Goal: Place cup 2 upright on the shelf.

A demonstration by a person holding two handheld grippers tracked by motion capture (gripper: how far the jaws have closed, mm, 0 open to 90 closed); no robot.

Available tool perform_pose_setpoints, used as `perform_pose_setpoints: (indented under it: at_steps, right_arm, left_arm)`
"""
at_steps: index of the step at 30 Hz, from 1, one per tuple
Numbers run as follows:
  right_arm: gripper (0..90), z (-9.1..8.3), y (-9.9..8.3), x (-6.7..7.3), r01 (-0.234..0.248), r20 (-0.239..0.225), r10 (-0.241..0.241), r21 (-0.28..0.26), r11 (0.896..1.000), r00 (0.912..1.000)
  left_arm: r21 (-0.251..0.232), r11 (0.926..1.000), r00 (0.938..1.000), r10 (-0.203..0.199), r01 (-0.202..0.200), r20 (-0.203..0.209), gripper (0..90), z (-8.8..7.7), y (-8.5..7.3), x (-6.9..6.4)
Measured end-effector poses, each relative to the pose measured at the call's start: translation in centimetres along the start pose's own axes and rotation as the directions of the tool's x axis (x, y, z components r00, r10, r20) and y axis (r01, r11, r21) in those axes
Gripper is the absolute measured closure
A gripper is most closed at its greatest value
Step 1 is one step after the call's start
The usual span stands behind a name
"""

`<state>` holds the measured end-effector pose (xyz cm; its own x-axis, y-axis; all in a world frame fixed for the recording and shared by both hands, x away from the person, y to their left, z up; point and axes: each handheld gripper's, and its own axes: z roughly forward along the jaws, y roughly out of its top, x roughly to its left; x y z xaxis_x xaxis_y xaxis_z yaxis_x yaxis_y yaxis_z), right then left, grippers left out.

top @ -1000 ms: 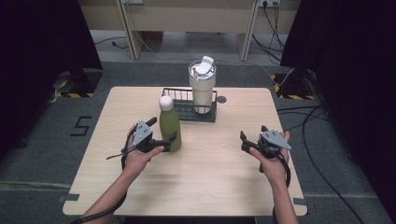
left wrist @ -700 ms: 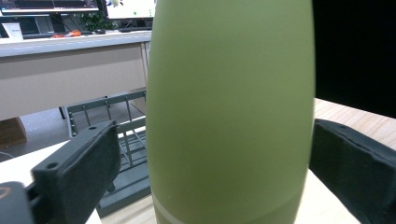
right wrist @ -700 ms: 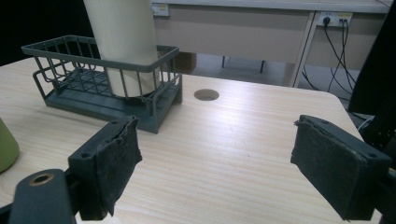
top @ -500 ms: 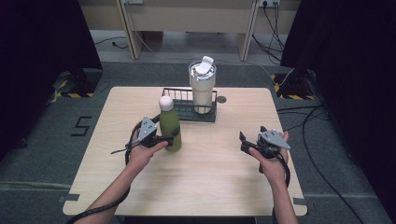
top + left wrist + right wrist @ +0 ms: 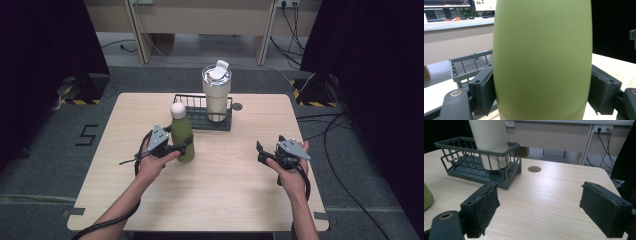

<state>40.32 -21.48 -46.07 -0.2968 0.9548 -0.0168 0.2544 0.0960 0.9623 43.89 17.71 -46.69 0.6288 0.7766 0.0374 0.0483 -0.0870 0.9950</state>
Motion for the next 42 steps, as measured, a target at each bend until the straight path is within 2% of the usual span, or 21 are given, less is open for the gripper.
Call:
perform_pose_setpoints:
  at_steps: [21,42]
  right_arm:
    - [14.9,0.0,0.1,-0.1,-0.006,0.008,0.006,-0.004,1.000,0.9999]
    - [14.8,0.0,0.0,-0.1,-0.009,0.009,0.009,-0.004,1.000,0.9999]
  left_arm:
    - [-0.007,1.0000,1.0000,-0.002,0.002,0.004,21.1,0.0,0.3,0.1]
    - [-0.053,0.9983,0.9997,0.022,-0.022,-0.014,21.1,0.2,2.7,0.4]
